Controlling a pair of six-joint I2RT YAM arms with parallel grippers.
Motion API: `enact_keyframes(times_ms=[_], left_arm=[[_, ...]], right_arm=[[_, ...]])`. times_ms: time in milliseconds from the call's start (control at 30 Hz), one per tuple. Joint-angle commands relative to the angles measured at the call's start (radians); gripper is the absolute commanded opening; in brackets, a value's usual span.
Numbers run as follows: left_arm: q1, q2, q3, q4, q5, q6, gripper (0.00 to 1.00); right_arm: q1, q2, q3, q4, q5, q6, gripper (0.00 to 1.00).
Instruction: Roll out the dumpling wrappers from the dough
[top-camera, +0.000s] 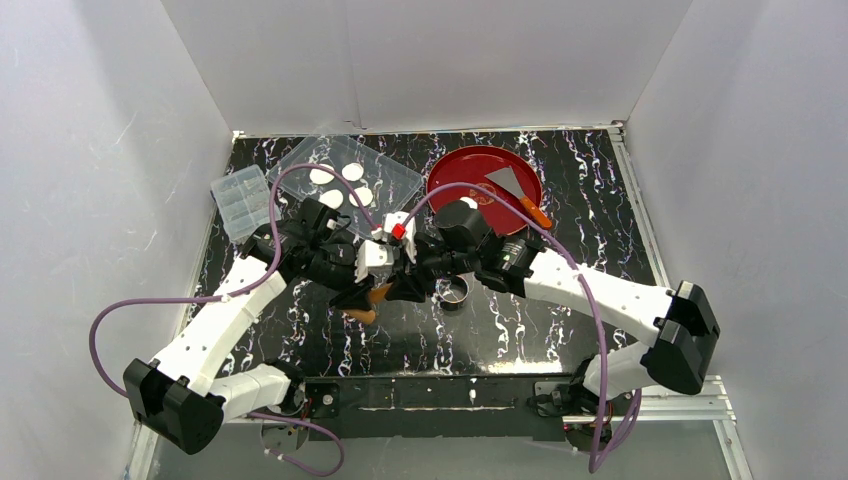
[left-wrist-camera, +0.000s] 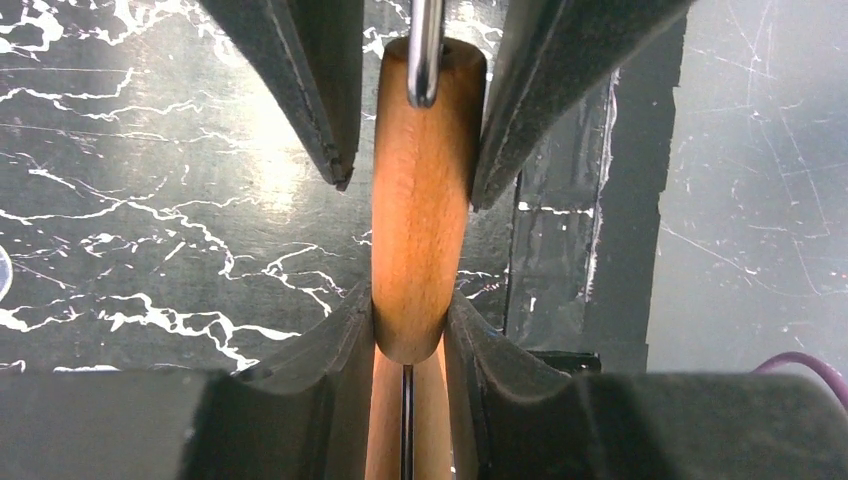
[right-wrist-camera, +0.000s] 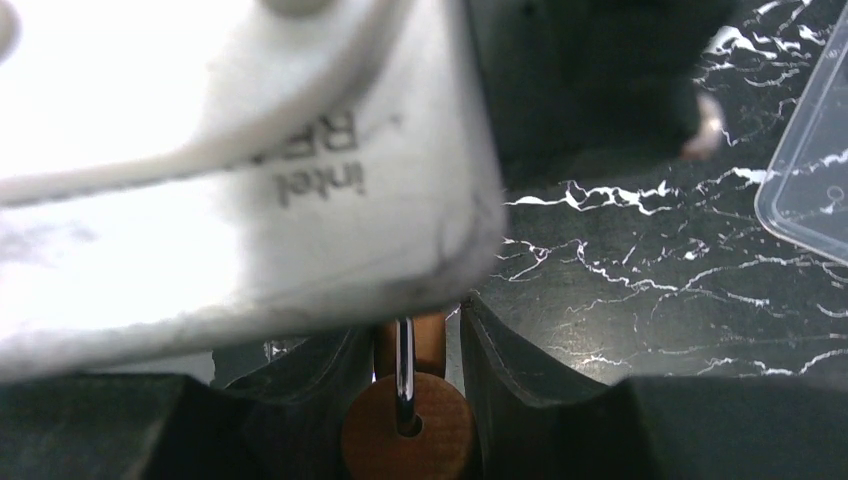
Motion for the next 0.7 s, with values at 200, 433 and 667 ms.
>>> enact_keyframes(times_ms=[200, 433, 667], left_arm=[[-0.02, 0.025, -0.004, 0.151, 0.031, -0.061, 0.98], [-0.019, 0.013, -0.022, 0.156, -0.034, -0.064, 0.98], [0.002, -0.007, -0.006, 0.203, -0.183, -0.149, 0.98]], right_arm=[[-0.009, 0.025, 0.001, -0.06, 0.237, 0.224, 0.01], [-0.071, 0.04, -0.053, -0.061, 0.241, 0.339, 0.01], [-0.146, 0.032, -0.03, -0.134, 0.206, 0.456, 0.01]])
